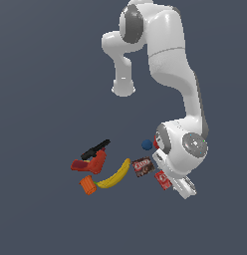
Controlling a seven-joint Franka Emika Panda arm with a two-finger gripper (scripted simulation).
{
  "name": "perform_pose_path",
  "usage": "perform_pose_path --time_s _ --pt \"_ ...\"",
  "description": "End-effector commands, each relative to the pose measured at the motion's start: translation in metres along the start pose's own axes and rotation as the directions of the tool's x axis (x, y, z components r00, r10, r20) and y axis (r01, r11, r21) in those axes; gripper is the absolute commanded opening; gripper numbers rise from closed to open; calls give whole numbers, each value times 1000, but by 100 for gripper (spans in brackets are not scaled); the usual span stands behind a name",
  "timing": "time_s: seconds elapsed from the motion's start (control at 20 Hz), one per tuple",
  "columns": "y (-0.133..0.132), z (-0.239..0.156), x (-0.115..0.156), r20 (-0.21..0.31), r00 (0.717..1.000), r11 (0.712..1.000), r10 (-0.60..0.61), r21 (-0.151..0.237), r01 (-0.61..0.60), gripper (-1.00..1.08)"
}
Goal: Pick up a designated object from a clutter of objects.
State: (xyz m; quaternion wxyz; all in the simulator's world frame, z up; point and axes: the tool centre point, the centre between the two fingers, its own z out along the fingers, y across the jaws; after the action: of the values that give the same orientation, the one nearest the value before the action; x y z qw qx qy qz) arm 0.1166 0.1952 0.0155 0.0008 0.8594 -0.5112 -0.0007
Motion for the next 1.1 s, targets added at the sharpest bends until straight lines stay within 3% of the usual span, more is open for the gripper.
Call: perform_pose_path --time_s 0.0,0.05,0.7,1.05 --pt "-1 0 0 0 1000 1000 0 2 0 100" --pt "-1 0 0 0 1000 1000 0 2 0 -100" --pt "0 -2 2 0 1000 1000 0 2 0 -100" --pt "8 -23 14 0 1000 1000 0 2 0 -100"
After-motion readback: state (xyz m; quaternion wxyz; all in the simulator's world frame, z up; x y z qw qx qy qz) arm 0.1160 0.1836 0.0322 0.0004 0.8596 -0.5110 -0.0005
